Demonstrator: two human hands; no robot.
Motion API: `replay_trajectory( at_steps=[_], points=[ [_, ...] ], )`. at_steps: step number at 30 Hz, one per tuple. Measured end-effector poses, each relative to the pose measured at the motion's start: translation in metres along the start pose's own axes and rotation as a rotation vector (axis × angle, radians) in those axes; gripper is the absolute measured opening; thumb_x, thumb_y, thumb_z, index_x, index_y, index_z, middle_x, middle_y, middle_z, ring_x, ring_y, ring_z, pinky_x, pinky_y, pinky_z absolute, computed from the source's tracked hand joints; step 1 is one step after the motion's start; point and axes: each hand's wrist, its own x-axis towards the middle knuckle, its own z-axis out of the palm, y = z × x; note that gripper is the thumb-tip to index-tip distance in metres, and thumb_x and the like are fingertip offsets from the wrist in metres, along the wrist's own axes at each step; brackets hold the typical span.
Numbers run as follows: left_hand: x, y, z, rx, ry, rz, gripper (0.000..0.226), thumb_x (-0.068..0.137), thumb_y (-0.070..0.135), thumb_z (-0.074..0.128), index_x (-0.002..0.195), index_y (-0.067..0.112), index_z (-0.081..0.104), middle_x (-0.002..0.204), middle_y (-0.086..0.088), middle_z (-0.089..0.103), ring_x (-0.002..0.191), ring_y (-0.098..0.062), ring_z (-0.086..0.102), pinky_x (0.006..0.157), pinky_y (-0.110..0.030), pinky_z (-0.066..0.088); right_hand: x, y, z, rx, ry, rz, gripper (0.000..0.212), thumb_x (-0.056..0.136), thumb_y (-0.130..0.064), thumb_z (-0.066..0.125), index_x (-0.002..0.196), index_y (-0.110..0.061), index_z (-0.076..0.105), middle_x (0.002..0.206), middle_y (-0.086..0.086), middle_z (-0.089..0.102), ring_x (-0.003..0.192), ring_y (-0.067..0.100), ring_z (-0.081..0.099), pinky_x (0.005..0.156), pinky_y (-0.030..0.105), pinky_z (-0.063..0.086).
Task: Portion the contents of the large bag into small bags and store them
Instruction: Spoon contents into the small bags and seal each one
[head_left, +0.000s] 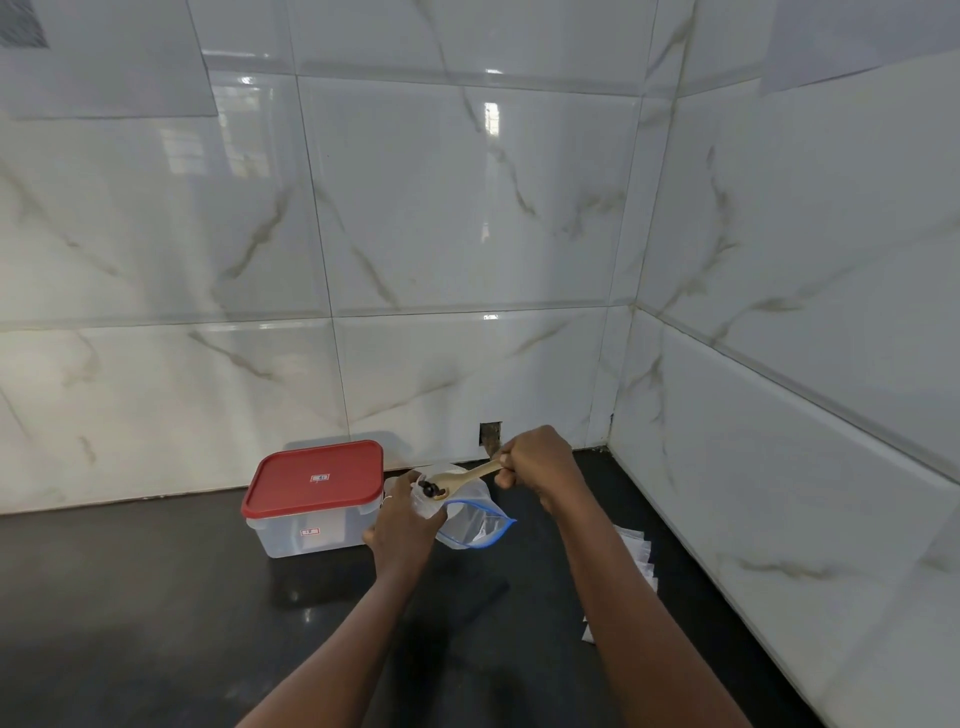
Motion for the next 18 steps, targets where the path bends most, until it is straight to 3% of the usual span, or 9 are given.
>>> replay_trajectory(
  at_steps=[2,5,10,14,18],
  points=[
    [-0.001,-0.001,0.000,-0.002,0.004,-0.002,0.063,0.077,0.033,0.074,0.131,0.023,0.044,0.131,-0.002,0.056,0.118,-0.027,0.053,0.101,-0.054,0.034,-0.004,-0.004,0.007,-0.170,0.017,-0.108,0.024,0.088,-0.004,0.051,0.104,0.004,0.068,0.086,0.015,0.069,0.065,0.018,0.062,0.062,0.022,0.052],
    [-0.001,-0.001,0.000,0.008,0.007,-0.025,0.064,0.078,0.034,0.073,0.132,0.023,0.043,0.132,-0.002,0.056,0.119,-0.027,0.053,0.102,-0.053,0.034,-0.012,-0.008,0.018,-0.333,0.036,-0.274,0.025,0.092,-0.003,0.049,0.106,-0.001,0.070,0.098,0.015,0.071,0.080,0.021,0.068,0.080,0.023,0.056],
    [0.001,-0.002,0.000,-0.032,0.018,-0.060,0.063,0.078,0.034,0.072,0.132,0.021,0.042,0.131,-0.003,0.056,0.117,-0.028,0.053,0.102,-0.053,0.034,-0.019,-0.014,0.029,-0.527,0.001,-0.432,0.033,0.095,-0.004,0.044,0.121,-0.007,0.064,0.123,0.011,0.063,0.111,0.024,0.059,0.102,0.029,0.044],
    [0.002,-0.002,-0.002,-0.055,0.018,-0.076,0.062,0.079,0.030,0.071,0.132,0.019,0.041,0.130,-0.004,0.055,0.117,-0.029,0.052,0.102,-0.053,0.034,-0.024,-0.018,0.030,-0.595,-0.018,-0.471,0.035,0.095,-0.002,0.042,0.124,-0.007,0.061,0.126,0.013,0.062,0.114,0.026,0.056,0.103,0.030,0.042],
    [0.004,0.000,-0.007,-0.085,0.027,-0.091,0.059,0.081,0.027,0.069,0.133,0.018,0.042,0.129,-0.007,0.056,0.117,-0.030,0.052,0.101,-0.053,0.037,-0.019,-0.010,0.021,-0.550,0.159,-0.422,0.033,0.094,-0.005,0.043,0.117,-0.007,0.066,0.116,0.010,0.066,0.109,0.023,0.056,0.092,0.027,0.045]
  ],
)
